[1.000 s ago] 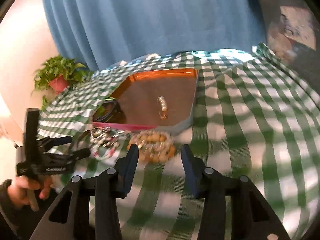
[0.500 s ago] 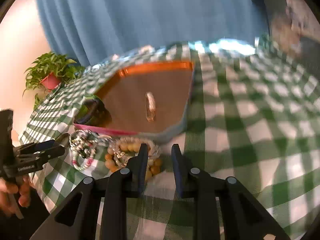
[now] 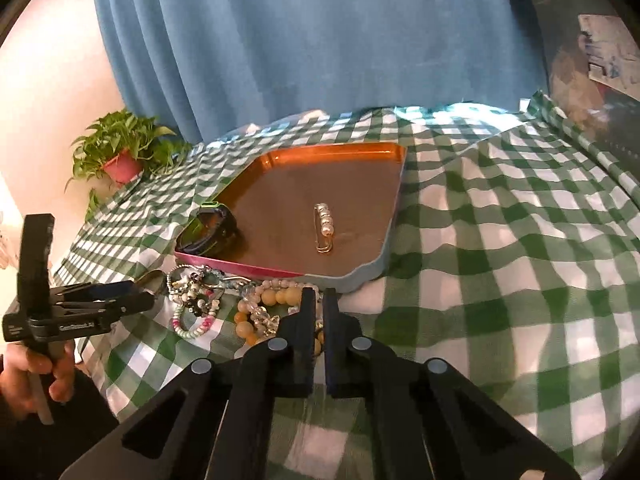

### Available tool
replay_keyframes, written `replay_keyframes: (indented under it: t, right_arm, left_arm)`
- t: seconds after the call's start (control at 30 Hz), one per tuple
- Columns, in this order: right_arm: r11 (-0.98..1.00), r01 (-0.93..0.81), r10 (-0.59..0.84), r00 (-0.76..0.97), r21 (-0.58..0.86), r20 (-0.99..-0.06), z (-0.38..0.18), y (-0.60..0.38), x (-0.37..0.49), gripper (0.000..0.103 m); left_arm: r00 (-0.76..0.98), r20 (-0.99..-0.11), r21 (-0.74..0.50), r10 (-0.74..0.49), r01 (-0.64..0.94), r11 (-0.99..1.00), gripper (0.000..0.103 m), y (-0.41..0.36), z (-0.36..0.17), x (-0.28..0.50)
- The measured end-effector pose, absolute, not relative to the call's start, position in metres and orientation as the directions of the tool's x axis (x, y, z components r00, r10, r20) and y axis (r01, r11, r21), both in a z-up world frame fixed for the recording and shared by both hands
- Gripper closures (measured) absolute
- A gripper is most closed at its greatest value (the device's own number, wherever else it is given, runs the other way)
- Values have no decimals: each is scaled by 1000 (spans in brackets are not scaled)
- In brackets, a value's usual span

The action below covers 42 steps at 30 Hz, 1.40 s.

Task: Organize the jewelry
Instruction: 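Grasp the silver bangle with the left gripper while the right moves toward the bracelets, then hold the bangle with the left gripper while the right grasps the clear crystal bracelet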

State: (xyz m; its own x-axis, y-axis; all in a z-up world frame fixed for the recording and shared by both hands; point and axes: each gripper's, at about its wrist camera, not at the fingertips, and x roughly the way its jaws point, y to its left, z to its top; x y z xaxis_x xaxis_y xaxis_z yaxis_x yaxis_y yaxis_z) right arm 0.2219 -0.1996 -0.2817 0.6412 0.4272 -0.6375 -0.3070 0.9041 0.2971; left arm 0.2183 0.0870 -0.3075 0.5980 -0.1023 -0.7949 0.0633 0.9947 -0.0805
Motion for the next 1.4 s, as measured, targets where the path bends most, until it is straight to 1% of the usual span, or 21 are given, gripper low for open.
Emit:
replay_keyframes:
  t: [0.07,0.13,0.23,0.27,0.3,0.33,0.37,0.47,0.5,0.53,0.63,0.7,0.8,0.87,0.9,0.93,1.13,1.2,1.27,1.37,1.4]
  right_arm:
    - [908,-297,418,655,294,-630,-279,-205,218,101]
    - [904,-304,426,650,299,-629,-279,-205,217,97]
    - [904,-349,420,613,248,-669,-282,-183,219,92]
    - [898,-373,427,610,234,-667,-281,-178,218,86]
    - [882,-418,448,599,218,-664,-278,-166,217,67]
    - [868,-444,469,590,222,-657,-276,-159,218,54]
    - [856,-463,489,579,230,-652,-276,-153,219,54]
    - [851,-481,487,571,212,-660,-276,-140,220,69]
    - [859,-473,468,570,196,-675,-279,-137,223,82]
    - [861,-467,463,560,200,-687,-282,-136,226,91]
    - [858,-462,470,532,223,-704,-287,-136,234,91]
    - [863,-468,441,523,187,-729,-292,-131,237,91]
    - [878,-452,398,511,155,-762,-302,-127,240,88]
    - [880,-450,394,520,149,-758,-301,-128,238,95]
    - [877,-455,402,524,152,-751,-300,-129,237,101]
    - [877,-456,406,534,152,-742,-297,-131,236,103]
    - [882,-436,433,597,180,-676,-259,-147,224,103]
    - [880,-453,416,594,141,-688,-254,-142,222,103]
    - [869,-491,372,558,66,-742,-262,-130,227,102]
    - [848,-529,338,507,24,-793,-279,-122,234,89]
    - [843,-537,337,496,23,-800,-282,-122,235,83]
  left_arm:
    - [600,-794,-64,-95,73,995,42,83,-308,218]
    - [599,-796,-54,-89,77,996,42,81,-308,218]
    - [599,-796,-54,-87,74,996,42,80,-308,219]
    - [601,-795,-56,-89,73,996,42,80,-308,218]
    - [602,-794,-60,-90,71,996,42,80,-308,219]
    - [601,-794,-61,-90,68,996,41,80,-309,218]
    - [597,-797,-59,-87,66,996,41,81,-310,219]
    - [587,-805,-53,-84,70,996,41,83,-312,219]
    - [586,-807,-44,-80,75,996,41,82,-313,219]
    - [586,-807,-36,-75,78,996,41,81,-313,219]
    - [589,-806,-11,-61,89,996,39,79,-314,220]
    - [587,-807,-18,-66,87,996,35,78,-314,220]
    - [588,-806,-12,-69,100,995,35,73,-315,222]
    - [585,-807,-19,-79,109,994,39,72,-313,222]
    - [583,-808,-24,-85,111,994,40,74,-313,223]
    - [587,-805,-33,-91,109,994,40,75,-311,222]
    - [622,-772,-88,-133,103,991,41,83,-296,215]
    - [616,-776,-96,-135,96,991,41,86,-297,213]
    - [601,-786,-115,-146,90,989,41,89,-299,212]
    - [568,-809,-128,-151,80,989,40,92,-307,213]
    - [572,-806,-123,-150,86,989,39,92,-308,212]
